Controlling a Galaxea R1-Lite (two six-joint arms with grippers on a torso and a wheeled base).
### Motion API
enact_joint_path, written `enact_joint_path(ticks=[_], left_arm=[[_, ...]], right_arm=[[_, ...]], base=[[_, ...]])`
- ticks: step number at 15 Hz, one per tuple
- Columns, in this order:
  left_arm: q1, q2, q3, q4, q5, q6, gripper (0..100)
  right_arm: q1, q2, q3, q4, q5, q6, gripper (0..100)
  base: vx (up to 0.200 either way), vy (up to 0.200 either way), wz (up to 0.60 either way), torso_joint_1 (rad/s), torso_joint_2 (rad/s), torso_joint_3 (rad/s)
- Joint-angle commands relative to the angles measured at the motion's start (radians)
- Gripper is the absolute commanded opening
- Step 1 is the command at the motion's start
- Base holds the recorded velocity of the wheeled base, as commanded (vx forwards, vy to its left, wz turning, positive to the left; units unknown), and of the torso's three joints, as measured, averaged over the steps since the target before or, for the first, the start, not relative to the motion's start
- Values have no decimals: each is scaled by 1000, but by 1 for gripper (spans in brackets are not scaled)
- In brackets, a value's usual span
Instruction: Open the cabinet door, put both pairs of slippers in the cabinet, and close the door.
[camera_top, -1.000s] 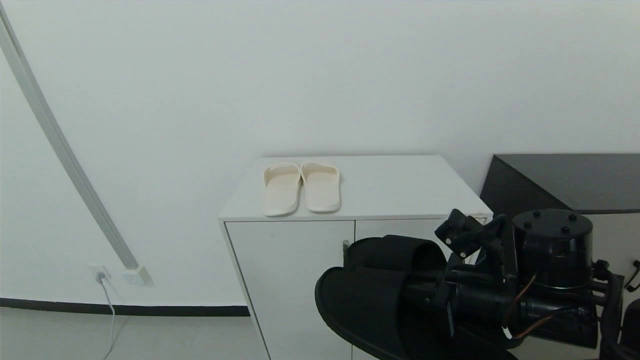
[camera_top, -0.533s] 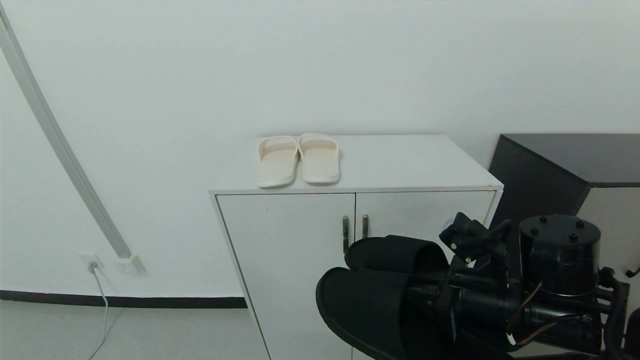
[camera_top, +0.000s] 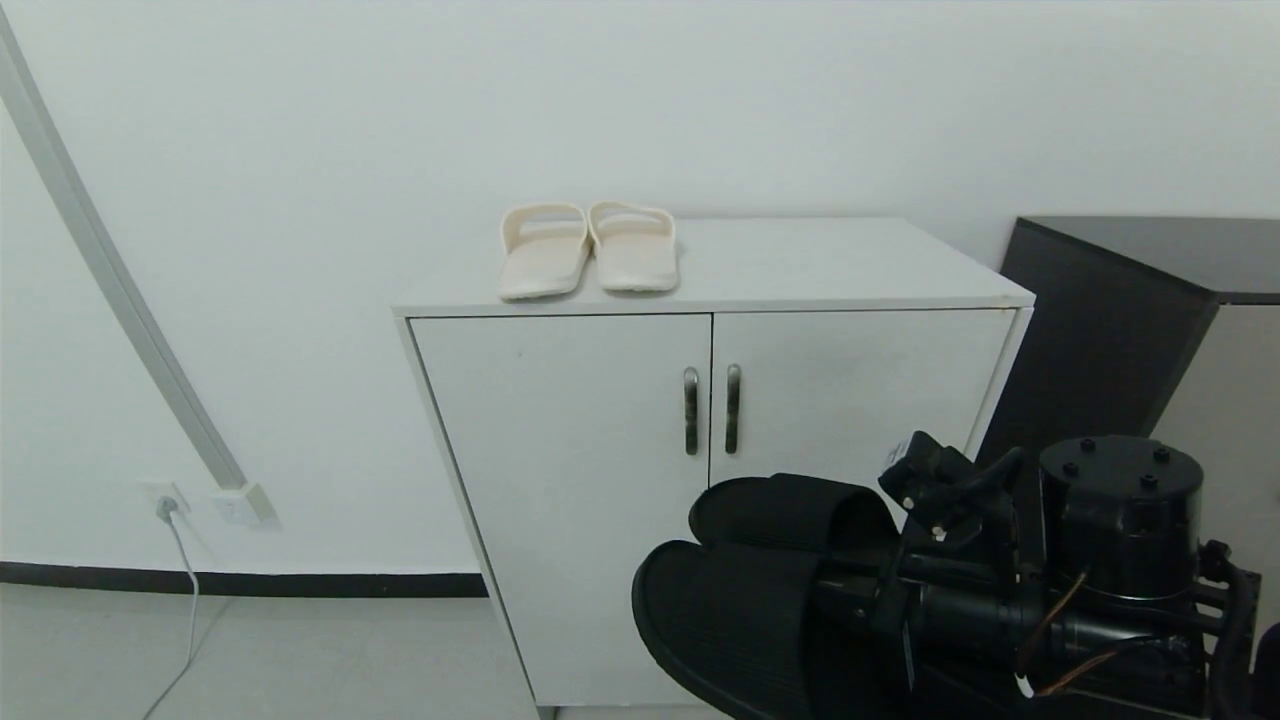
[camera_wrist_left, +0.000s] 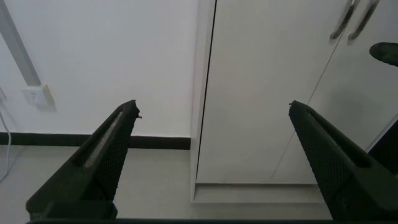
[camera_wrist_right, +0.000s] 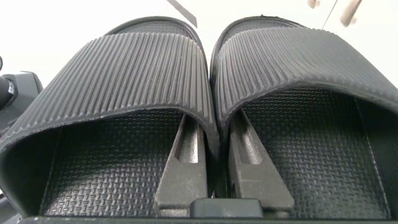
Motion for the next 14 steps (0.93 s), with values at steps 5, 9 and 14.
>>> enact_joint_path(ticks=[5,9,14], left_arm=[[0,0,0,1,-1,0,100],[0,0,0,1,-4,4,100],[-23,106,-43,-8,-17,-2,100]], right_arm=[[11,1,9,-4,1,0,0],[14,4,15,-7,1,0,0],[14,4,26,-8,2,-2,0]], base=[[0,0,0,-110,464,347],[0,0,0,-50,442,380],[0,0,0,0,33,24]])
